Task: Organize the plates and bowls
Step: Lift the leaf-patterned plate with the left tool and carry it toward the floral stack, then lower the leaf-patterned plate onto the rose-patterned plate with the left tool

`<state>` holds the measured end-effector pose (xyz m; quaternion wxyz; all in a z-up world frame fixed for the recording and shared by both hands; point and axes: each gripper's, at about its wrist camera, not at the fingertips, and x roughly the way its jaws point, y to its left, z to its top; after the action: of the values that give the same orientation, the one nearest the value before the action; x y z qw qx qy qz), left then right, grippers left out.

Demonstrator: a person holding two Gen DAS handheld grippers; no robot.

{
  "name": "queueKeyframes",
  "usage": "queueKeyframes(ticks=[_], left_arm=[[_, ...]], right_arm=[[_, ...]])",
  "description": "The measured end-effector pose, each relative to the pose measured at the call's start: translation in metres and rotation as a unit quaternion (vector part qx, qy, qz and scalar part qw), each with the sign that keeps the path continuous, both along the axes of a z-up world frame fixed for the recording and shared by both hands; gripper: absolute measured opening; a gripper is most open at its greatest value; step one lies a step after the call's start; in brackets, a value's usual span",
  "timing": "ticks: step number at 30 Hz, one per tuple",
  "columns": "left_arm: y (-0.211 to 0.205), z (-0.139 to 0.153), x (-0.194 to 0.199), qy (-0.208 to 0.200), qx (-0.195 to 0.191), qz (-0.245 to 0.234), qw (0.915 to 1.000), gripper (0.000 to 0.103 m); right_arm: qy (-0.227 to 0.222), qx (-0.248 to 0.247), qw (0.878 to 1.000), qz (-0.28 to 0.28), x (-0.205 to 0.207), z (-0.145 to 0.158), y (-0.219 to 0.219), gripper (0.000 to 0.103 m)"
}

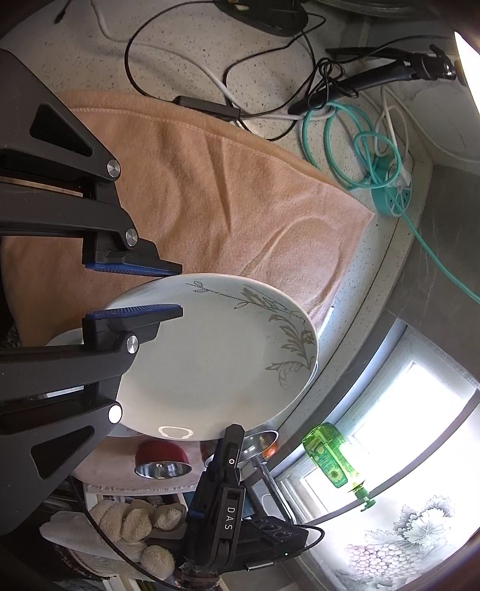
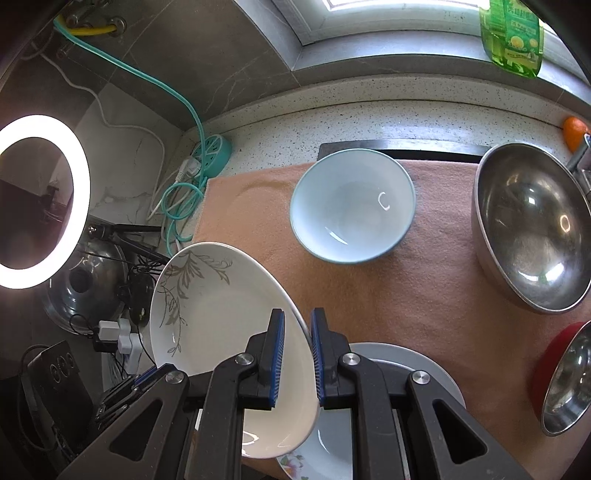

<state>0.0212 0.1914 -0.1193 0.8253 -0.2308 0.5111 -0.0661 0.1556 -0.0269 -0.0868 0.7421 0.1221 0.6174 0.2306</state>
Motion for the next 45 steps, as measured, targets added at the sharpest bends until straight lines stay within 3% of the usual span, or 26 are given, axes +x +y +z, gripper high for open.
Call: queueKeyframes(ticks=[24,45], left_arm=[[-0.061,-0.016,0.005,0.021,0.004,-0.087,0.9960,0.013],[-0.094,-0.025,0.007,0.028,0.013,-0.134,0.9905,0.013]], right_arm=[[0.030,0.002,0.996,-0.089,-0.047,-0.019,-0.090,0.014],[0.067,0.006,0.988,-0.142,-0.083,-0.050,-0.132,0.013]])
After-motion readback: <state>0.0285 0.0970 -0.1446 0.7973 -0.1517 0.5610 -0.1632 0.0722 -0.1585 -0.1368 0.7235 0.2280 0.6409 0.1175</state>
